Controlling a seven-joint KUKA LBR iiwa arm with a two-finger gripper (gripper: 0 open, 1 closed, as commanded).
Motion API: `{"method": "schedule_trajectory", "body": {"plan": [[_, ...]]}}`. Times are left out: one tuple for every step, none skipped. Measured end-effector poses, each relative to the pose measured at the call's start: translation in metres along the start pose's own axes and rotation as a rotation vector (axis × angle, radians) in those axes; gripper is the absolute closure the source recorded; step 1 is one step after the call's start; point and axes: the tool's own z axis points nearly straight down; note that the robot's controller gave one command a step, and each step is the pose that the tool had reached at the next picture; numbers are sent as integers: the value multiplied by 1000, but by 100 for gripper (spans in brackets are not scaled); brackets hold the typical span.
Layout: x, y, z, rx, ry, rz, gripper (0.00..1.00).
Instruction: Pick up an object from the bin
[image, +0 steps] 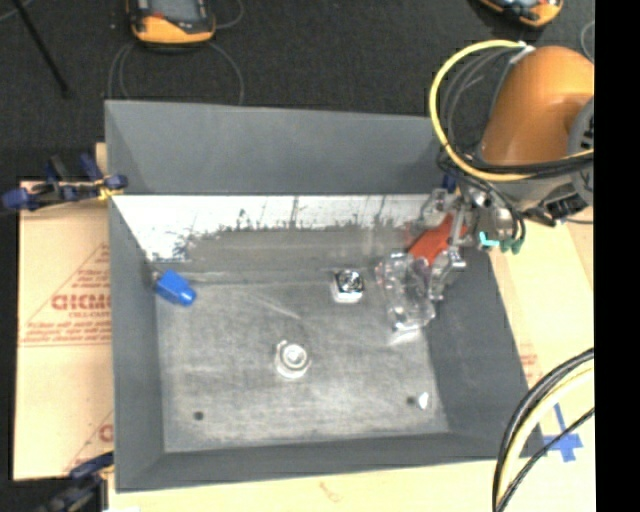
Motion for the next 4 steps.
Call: {"method": "schedule_trajectory", "body": {"plan": [[-14, -31, 94, 1, -22, 88, 0], [1, -29, 100, -9, -18, 304, 0], [21, -5, 101, -1, -6, 254, 0], [15, -3, 144, 1, 9, 87, 0]]}}
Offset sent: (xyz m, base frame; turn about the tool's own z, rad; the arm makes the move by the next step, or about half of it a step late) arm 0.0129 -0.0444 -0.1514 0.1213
